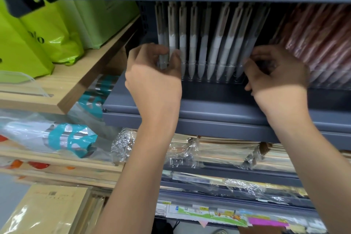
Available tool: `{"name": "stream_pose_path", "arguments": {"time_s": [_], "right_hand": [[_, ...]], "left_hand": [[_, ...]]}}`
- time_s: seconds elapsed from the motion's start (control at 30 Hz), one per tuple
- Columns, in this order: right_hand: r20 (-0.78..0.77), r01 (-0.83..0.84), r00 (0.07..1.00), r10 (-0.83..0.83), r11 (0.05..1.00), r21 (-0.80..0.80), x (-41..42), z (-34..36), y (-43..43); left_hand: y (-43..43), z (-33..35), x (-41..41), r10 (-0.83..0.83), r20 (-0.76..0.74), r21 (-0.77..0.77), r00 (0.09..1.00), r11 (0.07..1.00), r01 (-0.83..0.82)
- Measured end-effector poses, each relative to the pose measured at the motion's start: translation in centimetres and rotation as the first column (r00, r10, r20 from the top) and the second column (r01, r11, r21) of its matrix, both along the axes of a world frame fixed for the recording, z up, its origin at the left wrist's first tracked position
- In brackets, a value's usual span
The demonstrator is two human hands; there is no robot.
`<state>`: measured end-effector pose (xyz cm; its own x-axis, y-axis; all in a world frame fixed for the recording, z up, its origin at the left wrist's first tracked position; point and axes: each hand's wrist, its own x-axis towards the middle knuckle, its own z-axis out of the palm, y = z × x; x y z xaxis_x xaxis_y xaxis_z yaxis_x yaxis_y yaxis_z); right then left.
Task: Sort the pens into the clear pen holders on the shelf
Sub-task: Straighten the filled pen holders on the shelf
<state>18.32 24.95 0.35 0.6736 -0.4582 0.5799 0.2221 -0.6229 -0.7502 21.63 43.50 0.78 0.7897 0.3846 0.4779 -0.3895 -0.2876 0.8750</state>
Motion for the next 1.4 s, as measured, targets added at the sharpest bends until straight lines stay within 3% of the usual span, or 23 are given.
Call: {"name": "stream_pose_path", "arguments": {"time_s": [0.13, 0.33, 1.07, 1.4], "right_hand": [[0.009, 0.005, 1.0, -0.005, 1.0, -0.002, 0.0, 0.0, 0.1], [-0.003, 0.008, 1.0, -0.008, 1.0, -0.009, 0.0, -0.3, -0.2], [-0.011, 0.005, 1.0, -0.005, 0.999, -0.037, 0.3, -0.5, -0.4], [-0.027, 0.006, 1.0, -0.006, 1.0, -0.029, 0.2, -0.4, -0.4]], "left_hand": [[-1.1, 0.3, -0.8, 0.073, 0.03, 0.141, 0.997, 0.987, -0.076], [-2.1, 0.4, -0.4, 0.115, -0.036, 0.197, 0.993, 0.975, -0.105], [-2.4, 0.1, 0.4, 0.062, -0.004, 0.001, 0.998, 0.998, -0.062], [-2.7, -0.5, -0.9, 0.102, 0.015, 0.091, 0.995, 0.991, -0.102]]}}
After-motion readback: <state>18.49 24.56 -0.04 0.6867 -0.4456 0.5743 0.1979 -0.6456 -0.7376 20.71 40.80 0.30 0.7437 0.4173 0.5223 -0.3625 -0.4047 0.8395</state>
